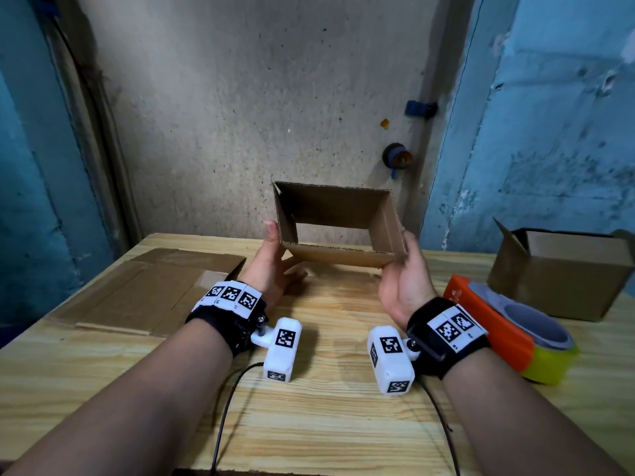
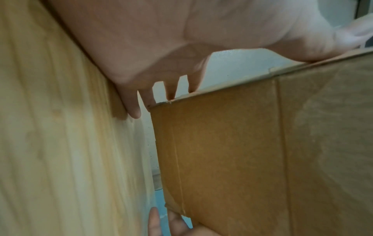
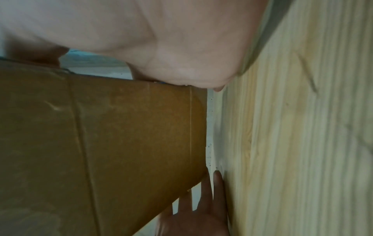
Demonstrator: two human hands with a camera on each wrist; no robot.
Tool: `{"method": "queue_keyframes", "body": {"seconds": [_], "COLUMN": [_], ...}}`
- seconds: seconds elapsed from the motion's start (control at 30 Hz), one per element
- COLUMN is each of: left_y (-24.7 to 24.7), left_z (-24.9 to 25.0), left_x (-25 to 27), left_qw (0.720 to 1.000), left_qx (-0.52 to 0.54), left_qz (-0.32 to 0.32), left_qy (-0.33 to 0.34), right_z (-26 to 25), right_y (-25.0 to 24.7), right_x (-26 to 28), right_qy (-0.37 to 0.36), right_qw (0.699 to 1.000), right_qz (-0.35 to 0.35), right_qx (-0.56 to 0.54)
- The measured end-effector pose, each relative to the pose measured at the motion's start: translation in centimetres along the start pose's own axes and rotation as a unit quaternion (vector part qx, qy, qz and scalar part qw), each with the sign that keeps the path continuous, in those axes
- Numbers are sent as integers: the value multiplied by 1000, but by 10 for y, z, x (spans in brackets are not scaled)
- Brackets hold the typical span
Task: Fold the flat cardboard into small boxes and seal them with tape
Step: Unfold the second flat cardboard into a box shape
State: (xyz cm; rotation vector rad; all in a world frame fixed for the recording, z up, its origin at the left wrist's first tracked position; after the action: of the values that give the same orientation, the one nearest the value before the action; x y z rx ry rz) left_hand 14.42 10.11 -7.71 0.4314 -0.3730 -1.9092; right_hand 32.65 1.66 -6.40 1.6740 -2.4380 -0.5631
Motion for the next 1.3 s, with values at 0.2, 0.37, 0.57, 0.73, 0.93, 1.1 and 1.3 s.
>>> {"method": "queue_keyframes", "body": {"seconds": [0.2, 0.37, 0.57, 0.73, 0.93, 1.1, 1.3], "left_y": [2, 4, 0, -4, -5, -5, -6], "left_z": [-3, -5, -7, -10, -13, -15, -15], "left_x": [1, 1, 1, 0, -3, -5, -6], "left_qw": [999, 996, 993, 995, 996, 994, 996], "left_qx": [9, 4, 2, 3, -10, -40, -22], "left_qz": [-40, -75, -87, -70, -74, -80, -63], "left_qy": [-31, -50, -75, -67, -54, -62, -53], "right_z": [-1, -2, -2, 7, 10, 11, 12], "right_y": [-4, -3, 0, -4, -5, -5, -6], "right_x": [0, 2, 4, 0, -4, -6, -5], "right_qy": [35, 42, 40, 33, 23, 31, 30], "right_qw": [999, 998, 998, 995, 996, 995, 994], "right_qz": [-29, -42, -52, -76, -71, -76, -84], "right_qx": [-10, -21, 7, 64, 57, 49, 65]}}
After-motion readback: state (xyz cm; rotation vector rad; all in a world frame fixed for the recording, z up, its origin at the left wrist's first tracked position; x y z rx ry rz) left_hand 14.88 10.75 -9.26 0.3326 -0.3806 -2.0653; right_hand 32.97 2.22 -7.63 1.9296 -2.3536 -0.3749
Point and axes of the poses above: each hand's wrist, its own x-axis away from the middle knuckle, its own y-axis out of the palm, z = x × y, the point moved 4 cm from there along -x, towards the middle knuckle, and after that the axes turned 1 degree about y, right-handed, at the moved point
